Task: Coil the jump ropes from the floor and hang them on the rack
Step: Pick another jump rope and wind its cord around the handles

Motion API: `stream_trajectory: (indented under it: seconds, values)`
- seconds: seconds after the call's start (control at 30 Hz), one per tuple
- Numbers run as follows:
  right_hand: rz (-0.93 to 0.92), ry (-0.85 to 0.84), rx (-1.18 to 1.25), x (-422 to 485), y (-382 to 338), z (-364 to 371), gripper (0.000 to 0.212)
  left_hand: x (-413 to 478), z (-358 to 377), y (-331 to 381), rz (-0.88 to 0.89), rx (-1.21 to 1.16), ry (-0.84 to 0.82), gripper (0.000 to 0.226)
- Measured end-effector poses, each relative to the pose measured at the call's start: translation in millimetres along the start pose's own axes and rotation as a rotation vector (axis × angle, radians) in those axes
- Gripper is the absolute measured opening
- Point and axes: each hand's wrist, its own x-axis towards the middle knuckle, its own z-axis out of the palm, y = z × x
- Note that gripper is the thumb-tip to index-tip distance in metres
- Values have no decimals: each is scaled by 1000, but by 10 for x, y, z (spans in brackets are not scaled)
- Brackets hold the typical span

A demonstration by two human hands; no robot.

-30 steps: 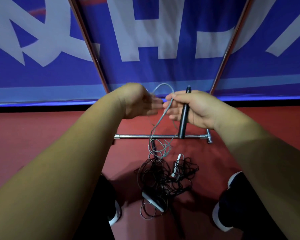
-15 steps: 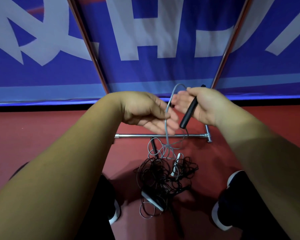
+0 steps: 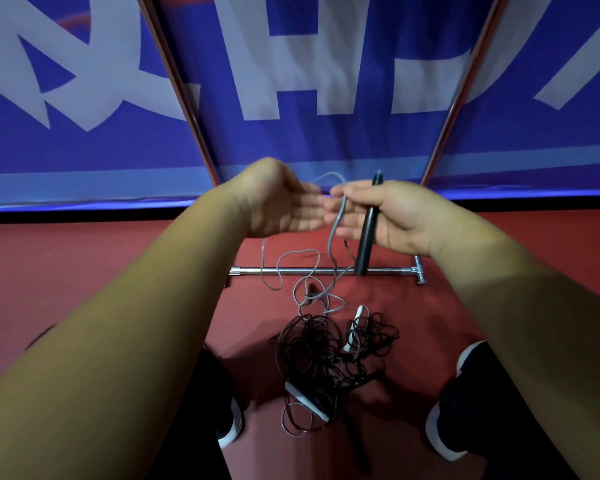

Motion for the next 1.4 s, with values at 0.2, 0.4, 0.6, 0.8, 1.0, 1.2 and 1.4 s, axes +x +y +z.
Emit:
stream_trajectory:
  seconds: [0.2, 0.4, 0.6, 0.8, 1.0, 1.2, 1.4]
  values:
    - [-126, 205, 196, 156, -29, -150, 22, -103, 210, -230, -111, 677, -232, 21]
    - [47, 197, -190, 181, 61, -197, 29, -69, 204, -84, 106, 324, -86, 17]
    - [129, -51, -647, 94, 167, -99, 32, 6, 95, 80, 292, -400, 145, 20]
    - [13, -33, -338, 29, 93, -66, 20, 44, 15, 26, 262, -264, 231, 31]
    - [-128, 137, 118, 96, -65, -64, 20, -40, 80, -290, -101, 953, -172, 39]
    - [-113, 241, 219, 164, -73, -171, 24, -63, 136, -308, -140, 787, -215, 24]
    - [205, 85, -400, 83, 4, -229, 43, -108, 179, -123, -3, 345, -80, 19]
